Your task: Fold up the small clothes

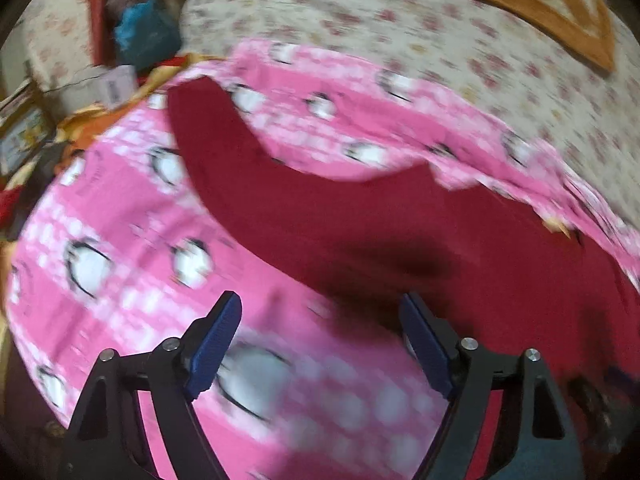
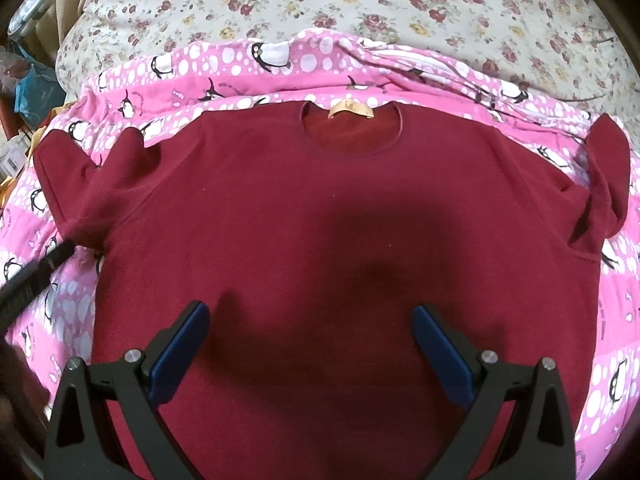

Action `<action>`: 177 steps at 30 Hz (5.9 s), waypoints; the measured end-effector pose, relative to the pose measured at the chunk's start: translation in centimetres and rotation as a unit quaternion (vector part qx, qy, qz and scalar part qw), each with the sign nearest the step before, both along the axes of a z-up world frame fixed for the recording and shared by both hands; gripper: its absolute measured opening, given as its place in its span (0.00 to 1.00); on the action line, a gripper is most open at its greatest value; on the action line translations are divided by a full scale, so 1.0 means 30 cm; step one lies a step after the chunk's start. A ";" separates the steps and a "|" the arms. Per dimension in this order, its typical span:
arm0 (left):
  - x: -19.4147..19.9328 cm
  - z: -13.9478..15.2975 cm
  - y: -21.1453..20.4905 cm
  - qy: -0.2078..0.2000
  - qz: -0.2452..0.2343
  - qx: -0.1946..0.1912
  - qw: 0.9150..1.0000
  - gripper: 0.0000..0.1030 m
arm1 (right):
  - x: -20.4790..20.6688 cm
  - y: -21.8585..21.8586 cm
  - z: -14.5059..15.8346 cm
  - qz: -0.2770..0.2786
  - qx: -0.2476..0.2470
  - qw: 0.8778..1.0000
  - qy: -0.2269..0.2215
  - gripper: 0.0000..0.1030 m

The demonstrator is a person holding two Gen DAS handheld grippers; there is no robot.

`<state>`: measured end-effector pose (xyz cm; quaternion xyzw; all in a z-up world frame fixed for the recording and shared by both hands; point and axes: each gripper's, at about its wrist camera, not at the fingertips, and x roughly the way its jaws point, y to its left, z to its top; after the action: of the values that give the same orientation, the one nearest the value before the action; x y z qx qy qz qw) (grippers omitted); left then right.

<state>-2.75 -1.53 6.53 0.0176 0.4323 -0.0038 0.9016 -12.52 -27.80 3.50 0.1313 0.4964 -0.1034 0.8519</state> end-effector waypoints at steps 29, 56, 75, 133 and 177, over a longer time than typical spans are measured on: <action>0.415 0.174 0.078 -0.048 -0.031 -0.060 0.997 0.00 | -0.048 -0.147 0.036 -0.011 0.029 0.999 -0.026 0.88; -0.223 0.089 -0.699 0.109 -0.377 -0.176 0.903 0.21 | -0.300 -0.571 0.088 -0.084 0.084 0.991 -0.061 0.88; -0.056 -0.099 -0.180 0.063 -0.076 -0.064 0.993 0.21 | -0.025 -0.419 0.067 0.028 -0.036 0.997 -0.054 0.05; -0.091 -0.023 -0.339 0.015 -0.143 -0.123 0.982 0.24 | -0.312 -0.955 0.162 -0.176 -0.010 0.982 -0.062 0.55; 0.014 0.025 -0.187 0.000 -0.095 -0.219 0.971 0.24 | 0.048 -0.109 0.032 0.222 0.066 0.973 -0.007 0.42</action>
<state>-2.33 -7.13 7.28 -0.1391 0.4177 -0.1838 0.8789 -11.06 -31.06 4.47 0.0742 0.5127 0.1217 0.8467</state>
